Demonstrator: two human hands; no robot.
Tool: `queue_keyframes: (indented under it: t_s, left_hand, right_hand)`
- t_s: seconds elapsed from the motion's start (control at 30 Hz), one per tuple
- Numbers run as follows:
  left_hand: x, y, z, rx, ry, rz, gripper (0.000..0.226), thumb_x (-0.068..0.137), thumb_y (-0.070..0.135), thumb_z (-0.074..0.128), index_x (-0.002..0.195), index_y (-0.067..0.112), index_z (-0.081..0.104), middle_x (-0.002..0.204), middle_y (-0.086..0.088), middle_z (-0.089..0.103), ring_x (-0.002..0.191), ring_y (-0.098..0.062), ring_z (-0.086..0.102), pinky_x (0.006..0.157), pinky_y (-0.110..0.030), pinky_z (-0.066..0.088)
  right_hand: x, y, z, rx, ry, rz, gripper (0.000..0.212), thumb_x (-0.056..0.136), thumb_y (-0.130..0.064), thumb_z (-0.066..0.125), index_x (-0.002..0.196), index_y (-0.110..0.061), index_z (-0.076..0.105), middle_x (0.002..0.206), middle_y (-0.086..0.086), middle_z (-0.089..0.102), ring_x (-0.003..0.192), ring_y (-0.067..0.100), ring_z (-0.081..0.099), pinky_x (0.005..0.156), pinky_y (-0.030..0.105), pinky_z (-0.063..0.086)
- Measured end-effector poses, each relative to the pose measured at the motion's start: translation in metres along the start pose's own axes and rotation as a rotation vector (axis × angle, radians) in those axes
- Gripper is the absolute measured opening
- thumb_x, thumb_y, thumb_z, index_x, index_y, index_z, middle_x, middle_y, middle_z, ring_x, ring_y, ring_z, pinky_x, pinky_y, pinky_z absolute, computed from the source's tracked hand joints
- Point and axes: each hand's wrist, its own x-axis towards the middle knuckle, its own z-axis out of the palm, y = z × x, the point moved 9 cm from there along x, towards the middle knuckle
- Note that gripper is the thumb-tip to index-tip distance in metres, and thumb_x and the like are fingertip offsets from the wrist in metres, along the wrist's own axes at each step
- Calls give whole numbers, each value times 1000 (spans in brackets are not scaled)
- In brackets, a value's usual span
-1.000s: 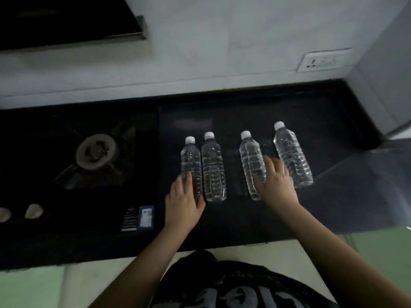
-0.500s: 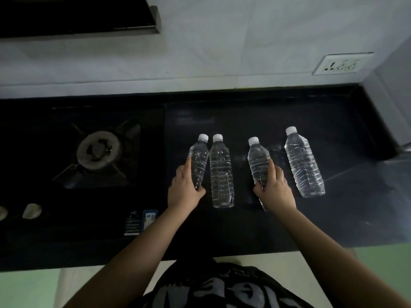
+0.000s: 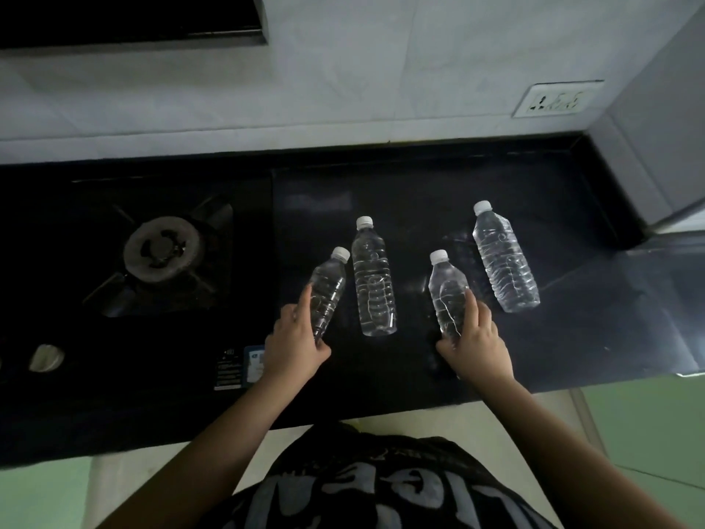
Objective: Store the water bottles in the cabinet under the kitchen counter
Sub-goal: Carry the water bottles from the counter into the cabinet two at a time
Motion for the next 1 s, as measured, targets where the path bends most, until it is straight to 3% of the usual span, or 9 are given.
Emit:
queue_keyframes:
  t_s: [0.2, 0.37, 0.57, 0.87, 1.0]
  left_hand:
    - [-1, -6, -6, 35, 83, -101, 98, 75, 44, 73, 150, 11, 19, 129, -14, 49, 110, -31, 55, 81, -47, 54]
    - [-2, -5, -6, 88, 103, -120, 90, 80, 48, 69, 148, 15, 21, 117, -16, 54, 101, -31, 58, 72, -42, 54]
    - [-20, -6, -5, 34, 81, -197, 83, 77, 44, 72, 141, 19, 26, 113, -12, 56, 97, -29, 60, 62, -36, 47]
    - [-134, -4, 27, -173, 147, -268, 47, 72, 50, 67, 109, 31, 45, 91, 3, 65, 77, -23, 63, 61, -33, 50]
    - [-204, 9, 32, -282, 176, -253, 44, 74, 44, 73, 111, 34, 51, 92, 11, 68, 81, -20, 63, 65, -32, 47]
  right_hand:
    - [-10, 11, 1, -20, -20, 75, 99, 77, -42, 63, 151, -21, 1, 133, 15, 41, 118, 32, 48, 87, 43, 47]
    - [-11, 14, 2, -16, 23, 96, 95, 83, -51, 61, 152, -27, 0, 129, 14, 44, 114, 33, 50, 82, 43, 49]
    - [-32, 33, 3, -47, 4, 8, 92, 83, -43, 61, 153, -25, 5, 123, 13, 46, 105, 33, 52, 76, 43, 50]
    - [-88, 84, 4, 88, -47, -97, 89, 80, -39, 66, 150, -30, 12, 123, 10, 49, 106, 31, 53, 72, 35, 40]
    - [-128, 106, 4, 98, -109, -171, 87, 80, -42, 67, 149, -29, 15, 128, 8, 53, 100, 30, 59, 68, 33, 42]
